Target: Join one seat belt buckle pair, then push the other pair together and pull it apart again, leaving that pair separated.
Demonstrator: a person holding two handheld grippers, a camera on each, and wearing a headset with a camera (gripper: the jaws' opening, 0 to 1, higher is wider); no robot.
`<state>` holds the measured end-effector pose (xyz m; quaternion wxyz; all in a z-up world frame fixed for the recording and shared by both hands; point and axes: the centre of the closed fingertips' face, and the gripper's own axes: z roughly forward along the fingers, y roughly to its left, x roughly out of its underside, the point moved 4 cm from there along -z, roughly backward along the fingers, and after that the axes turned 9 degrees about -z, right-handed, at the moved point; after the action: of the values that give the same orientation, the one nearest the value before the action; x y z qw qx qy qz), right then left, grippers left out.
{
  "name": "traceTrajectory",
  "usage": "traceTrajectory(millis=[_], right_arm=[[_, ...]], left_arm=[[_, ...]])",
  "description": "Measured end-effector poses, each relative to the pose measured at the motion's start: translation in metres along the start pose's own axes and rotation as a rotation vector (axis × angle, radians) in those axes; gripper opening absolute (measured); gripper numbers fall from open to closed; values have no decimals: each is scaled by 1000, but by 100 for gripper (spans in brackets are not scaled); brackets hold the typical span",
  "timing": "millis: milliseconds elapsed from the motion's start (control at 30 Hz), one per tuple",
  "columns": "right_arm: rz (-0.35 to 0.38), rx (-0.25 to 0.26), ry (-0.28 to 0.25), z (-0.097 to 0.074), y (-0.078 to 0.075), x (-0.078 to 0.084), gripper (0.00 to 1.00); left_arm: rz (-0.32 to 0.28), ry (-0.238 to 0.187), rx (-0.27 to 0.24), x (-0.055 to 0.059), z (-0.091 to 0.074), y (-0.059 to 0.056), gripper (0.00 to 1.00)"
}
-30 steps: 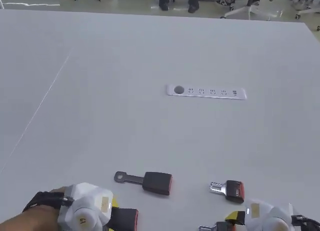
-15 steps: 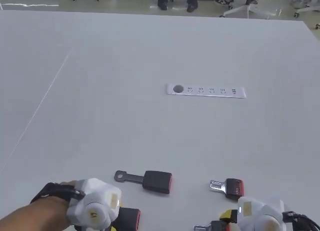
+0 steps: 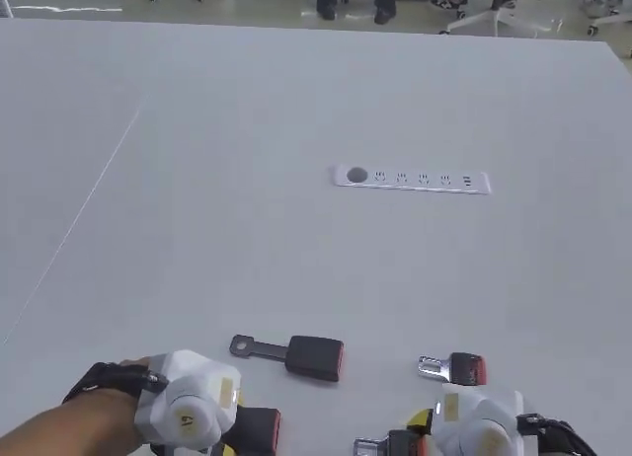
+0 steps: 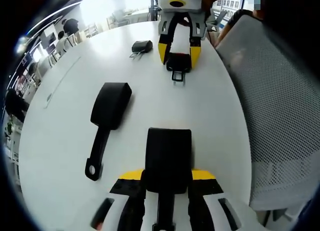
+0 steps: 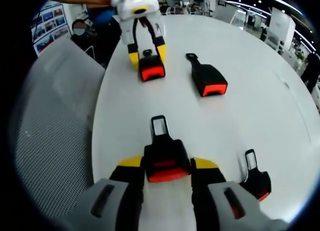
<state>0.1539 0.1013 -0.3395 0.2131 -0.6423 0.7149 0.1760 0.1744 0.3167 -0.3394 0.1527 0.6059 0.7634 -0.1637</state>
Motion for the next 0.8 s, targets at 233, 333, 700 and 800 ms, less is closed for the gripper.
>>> traceTrajectory(millis=[233,333,700,800], right_arm=[[-5,-6,-28,7,-2,-14,37],[-10,-8,-42,11,-4,-22,37],[-22,-19,-81,30,-10,-56,37],[-26,-21,-90,36,-9,-65,37]], left_arm=[[-9,7,-2,-2,-1,0,34],[-10,13,-1,-2,-1,-1,34],[-14,34,-2,-3,-1,1,34],[-13,38,-2,-2,-1,1,34]])
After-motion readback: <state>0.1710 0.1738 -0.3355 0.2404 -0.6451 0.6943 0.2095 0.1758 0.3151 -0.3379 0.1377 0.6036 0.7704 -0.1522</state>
